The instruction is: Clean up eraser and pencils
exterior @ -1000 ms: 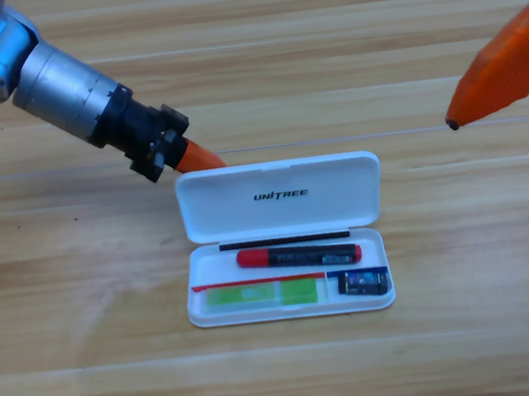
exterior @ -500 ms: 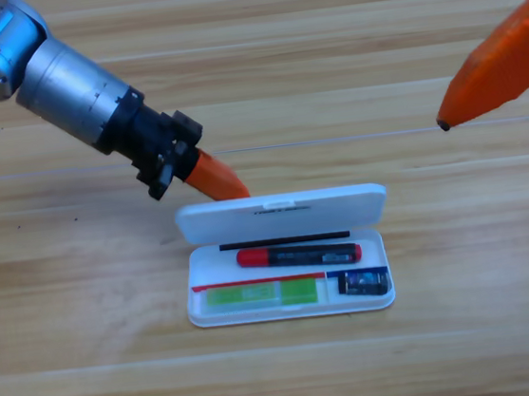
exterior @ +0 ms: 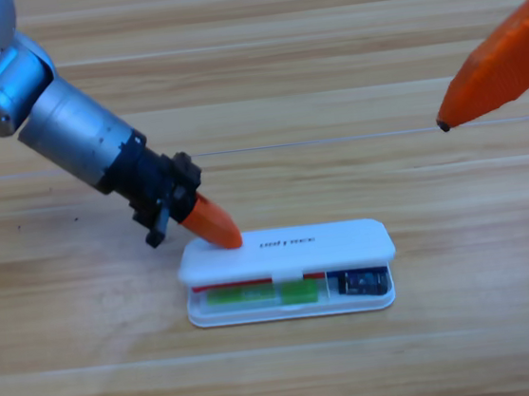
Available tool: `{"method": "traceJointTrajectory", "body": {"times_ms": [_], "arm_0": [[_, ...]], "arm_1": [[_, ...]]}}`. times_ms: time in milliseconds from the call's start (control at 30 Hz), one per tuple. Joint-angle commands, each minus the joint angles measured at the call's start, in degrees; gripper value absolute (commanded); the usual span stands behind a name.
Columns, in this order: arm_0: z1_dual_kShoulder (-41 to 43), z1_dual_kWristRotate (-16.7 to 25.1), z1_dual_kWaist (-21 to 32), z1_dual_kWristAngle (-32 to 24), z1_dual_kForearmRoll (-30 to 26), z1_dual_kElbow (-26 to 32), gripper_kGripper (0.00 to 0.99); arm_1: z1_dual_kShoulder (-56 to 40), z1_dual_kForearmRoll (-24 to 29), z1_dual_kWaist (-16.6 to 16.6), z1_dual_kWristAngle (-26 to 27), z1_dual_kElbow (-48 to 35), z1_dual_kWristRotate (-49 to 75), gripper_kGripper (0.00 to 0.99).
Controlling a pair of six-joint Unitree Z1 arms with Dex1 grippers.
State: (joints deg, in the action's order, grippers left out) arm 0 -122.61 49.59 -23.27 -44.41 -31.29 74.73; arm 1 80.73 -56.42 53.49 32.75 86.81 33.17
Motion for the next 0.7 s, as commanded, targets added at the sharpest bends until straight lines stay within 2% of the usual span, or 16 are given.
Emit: {"method": "traceJointTrajectory", "body": {"times_ms": [33, 700], "arm_0": [[1.5, 0.7, -2.2, 4.1, 2.6, -3.8, 0.0], [1.9, -1.4, -7.0, 10.2, 9.4, -8.6, 0.0]], "arm_1": [[0.5, 0.8, -0.1, 0.9, -1.9, -0.3, 0.982], [0.5, 0.9, -0.2, 1.2, -1.9, -0.5, 0.982]]}}
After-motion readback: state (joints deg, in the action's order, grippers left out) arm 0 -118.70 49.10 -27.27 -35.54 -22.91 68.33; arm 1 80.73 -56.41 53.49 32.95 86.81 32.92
